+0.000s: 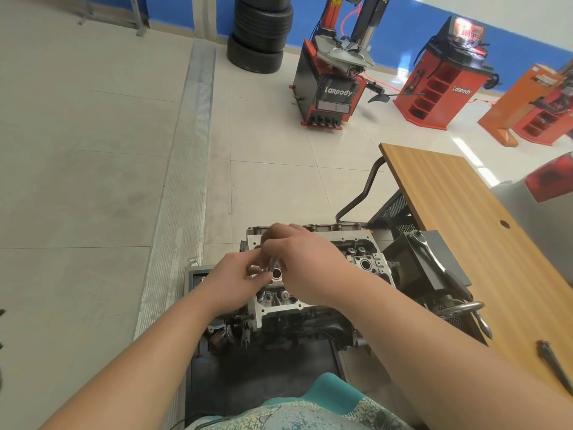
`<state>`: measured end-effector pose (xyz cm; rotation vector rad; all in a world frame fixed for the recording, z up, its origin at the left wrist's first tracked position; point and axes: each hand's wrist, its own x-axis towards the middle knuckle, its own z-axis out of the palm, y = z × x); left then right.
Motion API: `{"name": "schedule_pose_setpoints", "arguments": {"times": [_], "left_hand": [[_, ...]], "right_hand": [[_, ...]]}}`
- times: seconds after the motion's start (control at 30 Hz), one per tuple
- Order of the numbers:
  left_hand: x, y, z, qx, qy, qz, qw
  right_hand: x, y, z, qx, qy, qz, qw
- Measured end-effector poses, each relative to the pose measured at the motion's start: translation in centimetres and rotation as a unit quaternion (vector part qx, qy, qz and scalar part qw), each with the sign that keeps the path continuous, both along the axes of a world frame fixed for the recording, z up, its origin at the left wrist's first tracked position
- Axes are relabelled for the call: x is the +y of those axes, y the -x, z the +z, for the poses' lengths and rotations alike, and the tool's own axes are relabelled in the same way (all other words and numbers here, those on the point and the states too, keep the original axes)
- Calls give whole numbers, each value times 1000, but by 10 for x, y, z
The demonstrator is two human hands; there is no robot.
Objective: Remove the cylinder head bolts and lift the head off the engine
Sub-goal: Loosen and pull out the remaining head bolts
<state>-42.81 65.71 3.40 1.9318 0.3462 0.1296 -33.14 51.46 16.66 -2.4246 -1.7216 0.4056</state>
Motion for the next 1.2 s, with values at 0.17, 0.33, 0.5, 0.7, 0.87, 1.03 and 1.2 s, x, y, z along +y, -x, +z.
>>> {"name": "schedule_pose_setpoints", "arguments": {"times": [0.17, 0.33, 0.5, 0.7, 0.87, 1.03, 1.2], "left_hand": [[-2, -6, 3, -33, -24, 45, 998], [0, 0, -3, -1, 21, -12, 1000], [-2, -8, -1, -9, -41, 39, 998], [5, -4, -24, 50, -58, 19, 997], [-15, -8, -55, 176, -228, 11, 957], [-29, -23, -63, 200, -269, 54, 941], [-38, -21, -68, 204, -287, 71, 933]], "right_hand": [[4, 3, -4, -27, -21, -106, 994], [-1, 1, 0, -13, -21, -28, 999], [3, 0, -3, 30, 3, -108, 994], [-2, -1, -4, -3, -27, -95, 995], [-19, -4, 15, -10, -114, -134, 984], [-46, -17, 26, 5, -174, -181, 968], [-69, -32, 9, 4, -182, -226, 957]]}}
